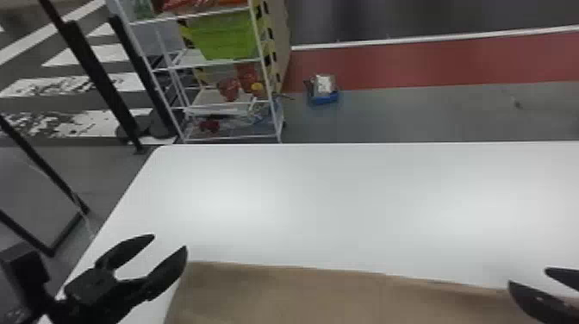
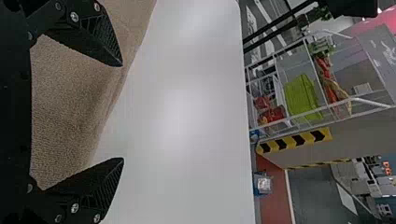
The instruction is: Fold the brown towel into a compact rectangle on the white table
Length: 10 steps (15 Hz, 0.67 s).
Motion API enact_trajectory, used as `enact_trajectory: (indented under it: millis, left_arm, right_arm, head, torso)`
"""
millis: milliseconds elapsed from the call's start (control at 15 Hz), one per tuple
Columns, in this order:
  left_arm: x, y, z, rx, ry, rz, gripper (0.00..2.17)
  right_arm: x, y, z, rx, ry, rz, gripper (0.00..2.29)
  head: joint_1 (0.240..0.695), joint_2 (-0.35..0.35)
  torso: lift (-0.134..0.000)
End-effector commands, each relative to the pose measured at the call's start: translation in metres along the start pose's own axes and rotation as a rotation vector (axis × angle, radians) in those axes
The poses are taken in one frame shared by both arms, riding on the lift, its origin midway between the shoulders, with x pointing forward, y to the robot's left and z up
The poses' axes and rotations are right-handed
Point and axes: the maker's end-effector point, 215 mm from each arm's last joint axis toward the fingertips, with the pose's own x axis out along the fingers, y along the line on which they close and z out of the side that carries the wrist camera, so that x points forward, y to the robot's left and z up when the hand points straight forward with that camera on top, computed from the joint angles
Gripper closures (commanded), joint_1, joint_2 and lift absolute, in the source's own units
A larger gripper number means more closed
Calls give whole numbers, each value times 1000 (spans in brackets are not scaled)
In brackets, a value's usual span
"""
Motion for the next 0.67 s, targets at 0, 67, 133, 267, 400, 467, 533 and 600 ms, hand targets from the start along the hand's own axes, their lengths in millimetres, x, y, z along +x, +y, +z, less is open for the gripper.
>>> enact_trajectory:
  millis: [0, 67, 133, 267, 400, 467, 533, 600]
  left_arm:
    - [1, 0, -4, -7, 9, 1, 130]
    - [0, 0, -9, -11, 25, 5, 130]
    - [-1, 2, -15, -14, 47, 13, 130]
    - [-6, 5, -21, -18, 64, 22, 124]
    - [-13, 8, -32, -52, 102, 35, 130]
    - [-17, 8, -39, -70, 125, 39, 124]
    - [-19, 7, -43, -73, 135, 41, 124]
    - [-22, 8, -47, -78, 147, 49, 124]
  right_arm:
    - [0, -2, -2, 2, 5, -1, 178]
    - [-1, -3, -2, 2, 5, -2, 178]
    - [-2, -4, -2, 2, 4, -3, 178]
    - [-8, -8, 0, 9, -3, -7, 178]
    - [-12, -13, 0, 7, -1, -17, 178]
    - [-13, -15, -1, 5, 3, -24, 178]
    - [-17, -19, -2, 3, 5, -35, 178]
    - [-21, -21, -2, 3, 5, -39, 178]
  head:
    - [695, 211]
    - [695, 209]
    - [695, 208]
    - [695, 207]
    - [695, 207]
    - [695, 206]
    - [695, 205]
    - [695, 205]
  torso:
    - [-124]
    - [-124]
    - [-124]
    - [-124]
    - [-124]
    - [-124]
    - [-124]
    - [-124]
